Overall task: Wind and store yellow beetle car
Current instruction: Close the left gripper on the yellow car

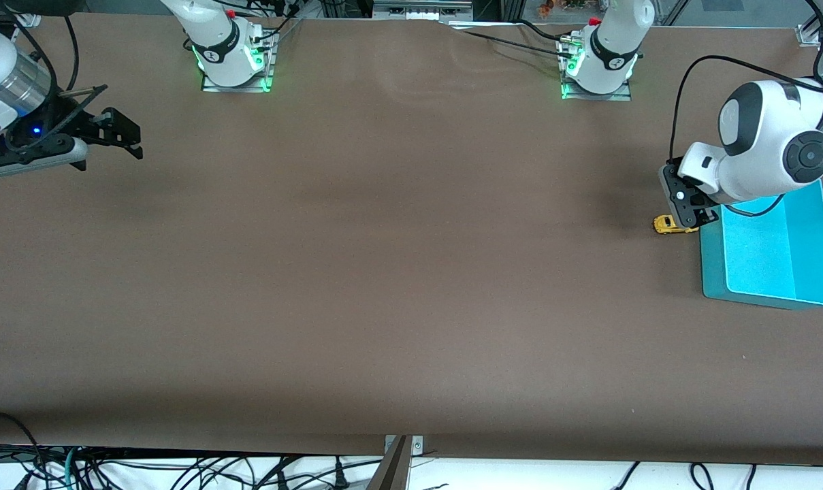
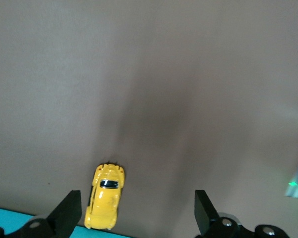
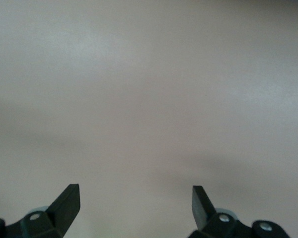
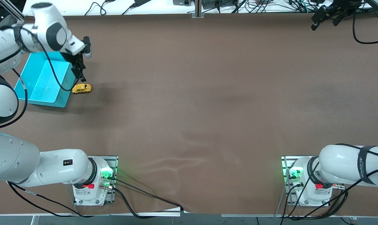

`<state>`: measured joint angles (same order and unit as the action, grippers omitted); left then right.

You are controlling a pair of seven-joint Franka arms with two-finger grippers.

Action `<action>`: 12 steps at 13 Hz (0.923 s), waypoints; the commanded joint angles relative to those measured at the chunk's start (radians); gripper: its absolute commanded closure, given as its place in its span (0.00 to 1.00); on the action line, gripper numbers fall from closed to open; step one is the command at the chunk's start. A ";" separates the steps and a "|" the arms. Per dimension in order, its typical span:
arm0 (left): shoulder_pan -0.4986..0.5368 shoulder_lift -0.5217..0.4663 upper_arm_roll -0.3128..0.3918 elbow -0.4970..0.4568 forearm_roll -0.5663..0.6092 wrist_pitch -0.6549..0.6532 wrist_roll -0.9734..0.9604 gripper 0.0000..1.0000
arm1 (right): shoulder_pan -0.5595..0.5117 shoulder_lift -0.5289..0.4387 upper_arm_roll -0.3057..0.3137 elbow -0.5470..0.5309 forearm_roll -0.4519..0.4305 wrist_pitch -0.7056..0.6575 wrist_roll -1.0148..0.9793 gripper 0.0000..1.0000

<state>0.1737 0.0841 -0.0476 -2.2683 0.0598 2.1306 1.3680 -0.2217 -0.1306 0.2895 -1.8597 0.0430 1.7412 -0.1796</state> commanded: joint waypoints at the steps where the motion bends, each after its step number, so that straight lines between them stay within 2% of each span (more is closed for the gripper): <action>1: 0.067 -0.034 -0.008 -0.134 0.023 0.176 0.127 0.00 | 0.002 -0.004 0.008 0.014 0.015 -0.009 0.025 0.00; 5: 0.089 0.015 -0.008 -0.201 0.032 0.368 0.241 0.00 | 0.001 -0.014 0.007 0.025 0.015 -0.020 0.025 0.00; 12: 0.165 0.129 -0.008 -0.200 0.032 0.515 0.335 0.00 | -0.001 -0.009 -0.009 0.043 0.014 -0.011 0.025 0.00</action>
<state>0.3243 0.1969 -0.0462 -2.4692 0.0609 2.6191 1.6901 -0.2207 -0.1319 0.2834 -1.8290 0.0430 1.7409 -0.1624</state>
